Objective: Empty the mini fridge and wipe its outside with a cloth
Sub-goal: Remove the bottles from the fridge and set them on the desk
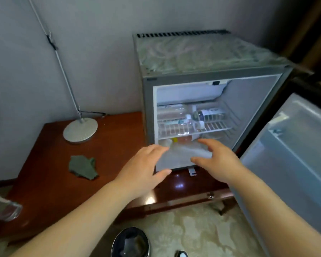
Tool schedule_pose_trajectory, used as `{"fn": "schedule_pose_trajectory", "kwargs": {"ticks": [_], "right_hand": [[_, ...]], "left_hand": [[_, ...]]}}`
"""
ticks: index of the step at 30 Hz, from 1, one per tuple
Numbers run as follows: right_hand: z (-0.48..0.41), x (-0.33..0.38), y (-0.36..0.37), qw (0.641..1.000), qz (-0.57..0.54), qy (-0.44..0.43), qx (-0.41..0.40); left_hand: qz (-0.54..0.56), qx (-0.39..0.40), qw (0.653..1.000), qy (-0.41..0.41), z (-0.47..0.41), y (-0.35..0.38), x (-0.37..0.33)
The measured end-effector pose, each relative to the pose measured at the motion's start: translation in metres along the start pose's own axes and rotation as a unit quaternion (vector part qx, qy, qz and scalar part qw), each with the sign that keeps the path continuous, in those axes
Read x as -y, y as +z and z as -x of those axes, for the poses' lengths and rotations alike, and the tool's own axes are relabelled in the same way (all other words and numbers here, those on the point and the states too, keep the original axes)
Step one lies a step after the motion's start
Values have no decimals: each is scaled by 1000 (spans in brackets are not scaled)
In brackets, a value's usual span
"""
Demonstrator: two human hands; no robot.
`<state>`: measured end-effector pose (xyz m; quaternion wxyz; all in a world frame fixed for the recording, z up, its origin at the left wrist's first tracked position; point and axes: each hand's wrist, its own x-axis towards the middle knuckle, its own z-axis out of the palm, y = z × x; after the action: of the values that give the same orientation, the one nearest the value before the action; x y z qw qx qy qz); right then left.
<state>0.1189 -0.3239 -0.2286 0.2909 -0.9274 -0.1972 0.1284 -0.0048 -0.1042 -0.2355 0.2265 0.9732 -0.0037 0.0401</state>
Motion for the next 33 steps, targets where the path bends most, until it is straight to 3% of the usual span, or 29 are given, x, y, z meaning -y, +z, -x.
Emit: {"fn": "schedule_pose_trajectory", "kwargs": {"ticks": [7, 17, 25, 33], "right_hand": [[-79, -21, -41, 999, -41, 3, 26], [-138, -42, -24, 998, -52, 18, 38], [-137, -52, -26, 990, -122, 20, 60], [-130, -62, -39, 976, -209, 16, 65]], "left_hand": [[-17, -15, 1000, -16, -84, 8, -32], [-124, 12, 988, -90, -167, 42, -15], [-179, 10, 979, -96, -197, 53, -6], [-141, -6, 988, -68, -184, 53, -16]]}}
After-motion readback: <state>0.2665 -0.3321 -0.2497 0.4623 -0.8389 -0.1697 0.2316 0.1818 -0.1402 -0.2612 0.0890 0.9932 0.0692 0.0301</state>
